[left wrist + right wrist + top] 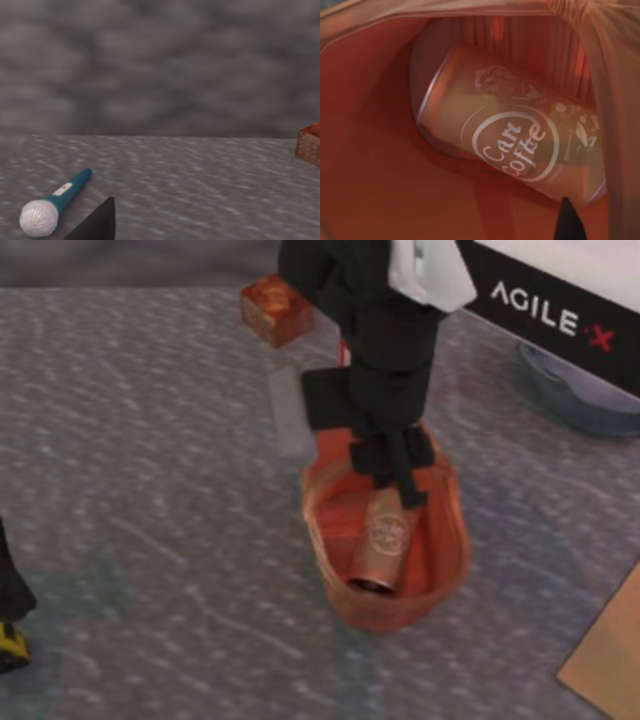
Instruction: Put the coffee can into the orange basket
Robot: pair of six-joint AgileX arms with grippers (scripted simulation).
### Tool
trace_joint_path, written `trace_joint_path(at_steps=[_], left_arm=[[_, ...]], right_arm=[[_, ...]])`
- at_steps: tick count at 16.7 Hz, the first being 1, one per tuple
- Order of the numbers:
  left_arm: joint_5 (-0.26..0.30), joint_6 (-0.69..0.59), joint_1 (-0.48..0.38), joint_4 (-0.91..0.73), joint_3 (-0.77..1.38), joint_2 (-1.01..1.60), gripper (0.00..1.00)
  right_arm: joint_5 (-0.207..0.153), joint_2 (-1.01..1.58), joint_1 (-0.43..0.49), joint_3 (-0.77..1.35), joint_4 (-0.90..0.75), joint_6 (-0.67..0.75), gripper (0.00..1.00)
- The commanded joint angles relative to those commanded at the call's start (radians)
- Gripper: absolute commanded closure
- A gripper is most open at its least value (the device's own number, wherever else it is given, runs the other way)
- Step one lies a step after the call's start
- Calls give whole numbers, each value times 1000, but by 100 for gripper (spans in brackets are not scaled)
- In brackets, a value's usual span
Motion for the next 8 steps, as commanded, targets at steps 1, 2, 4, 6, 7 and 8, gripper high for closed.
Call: trace_joint_path(at_steps=[1, 2, 4, 6, 7, 8], left_arm=[[0, 0, 0, 0, 0, 0, 0], [0, 0, 0, 0, 0, 0, 0], [0, 0, 0, 0, 0, 0, 0], [0, 0, 0, 0, 0, 0, 0], [0, 0, 0, 0, 0, 0, 0], [0, 0, 0, 0, 0, 0, 0]], right_arm=[[0, 0, 0, 0, 0, 0, 100], [0, 0, 0, 0, 0, 0, 100], [0, 3, -1, 4, -4, -1, 100], [0, 2, -8, 42, -43, -8, 100], [0, 0, -13, 73, -78, -13, 100], [0, -3, -17, 106, -117, -21, 100]])
